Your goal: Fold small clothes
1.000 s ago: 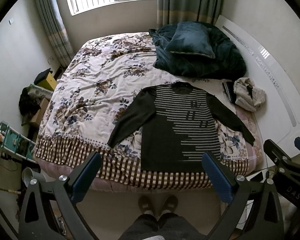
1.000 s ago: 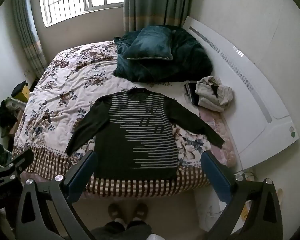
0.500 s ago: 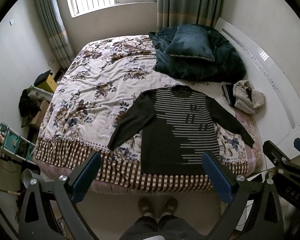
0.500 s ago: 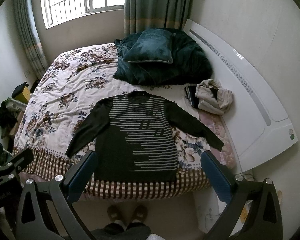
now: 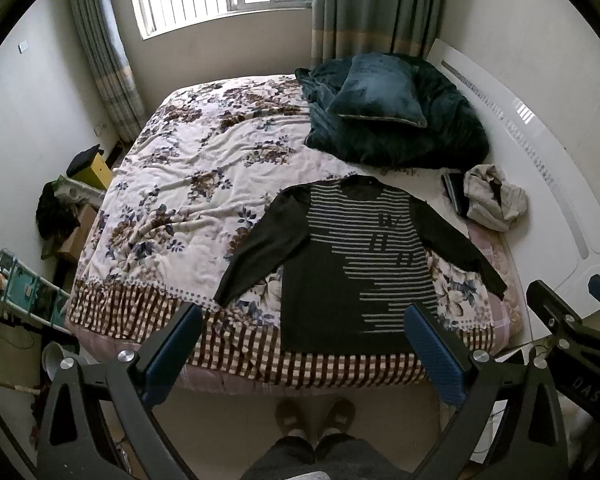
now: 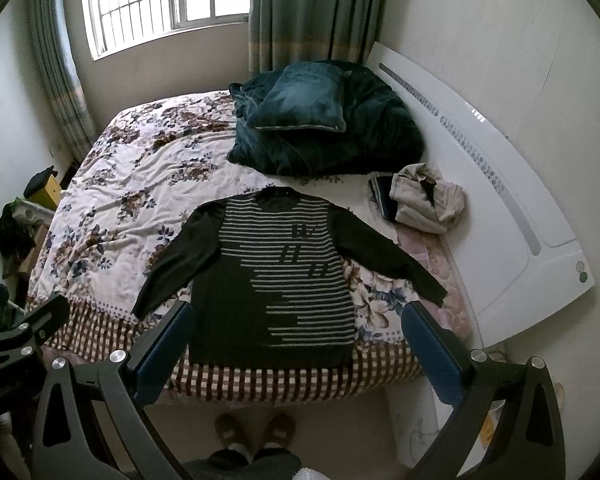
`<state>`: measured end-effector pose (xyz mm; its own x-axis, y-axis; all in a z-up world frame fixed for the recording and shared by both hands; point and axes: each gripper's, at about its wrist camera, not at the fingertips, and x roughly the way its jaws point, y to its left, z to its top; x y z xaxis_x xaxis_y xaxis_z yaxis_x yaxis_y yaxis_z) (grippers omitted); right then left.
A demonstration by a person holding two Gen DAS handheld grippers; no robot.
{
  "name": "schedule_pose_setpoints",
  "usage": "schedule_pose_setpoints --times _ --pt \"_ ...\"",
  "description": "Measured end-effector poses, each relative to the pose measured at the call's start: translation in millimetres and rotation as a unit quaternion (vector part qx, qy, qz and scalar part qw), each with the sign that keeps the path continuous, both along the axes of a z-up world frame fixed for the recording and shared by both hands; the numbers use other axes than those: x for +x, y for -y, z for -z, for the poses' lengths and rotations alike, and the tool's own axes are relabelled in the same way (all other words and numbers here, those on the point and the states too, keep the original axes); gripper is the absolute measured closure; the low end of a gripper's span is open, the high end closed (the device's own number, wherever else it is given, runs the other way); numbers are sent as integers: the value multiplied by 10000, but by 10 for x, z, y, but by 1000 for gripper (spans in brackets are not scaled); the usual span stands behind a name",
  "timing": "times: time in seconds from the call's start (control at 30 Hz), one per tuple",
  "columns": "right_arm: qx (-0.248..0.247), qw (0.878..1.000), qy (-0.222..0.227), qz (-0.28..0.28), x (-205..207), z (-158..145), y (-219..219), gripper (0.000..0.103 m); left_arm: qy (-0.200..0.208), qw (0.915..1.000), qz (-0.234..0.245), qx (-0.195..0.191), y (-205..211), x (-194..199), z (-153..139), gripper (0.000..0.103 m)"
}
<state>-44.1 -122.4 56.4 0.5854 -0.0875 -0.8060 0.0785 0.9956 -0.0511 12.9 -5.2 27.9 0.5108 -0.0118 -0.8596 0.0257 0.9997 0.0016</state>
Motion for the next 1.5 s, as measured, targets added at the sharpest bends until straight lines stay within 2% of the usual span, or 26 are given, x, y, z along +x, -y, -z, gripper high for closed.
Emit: schedule_pose_setpoints --times 1.3,1.47,1.5 --pt "3 10000 65 20 -9 -104 -1 0 41 10000 1 -44 -5 7 -10 0" --pt "13 9999 71 123 11 -84 5 0 34 10000 27 -67 39 239 -29 0" --pt "45 9998 63 205 42 -58 33 0 155 9999 -5 -4 84 407 21 0"
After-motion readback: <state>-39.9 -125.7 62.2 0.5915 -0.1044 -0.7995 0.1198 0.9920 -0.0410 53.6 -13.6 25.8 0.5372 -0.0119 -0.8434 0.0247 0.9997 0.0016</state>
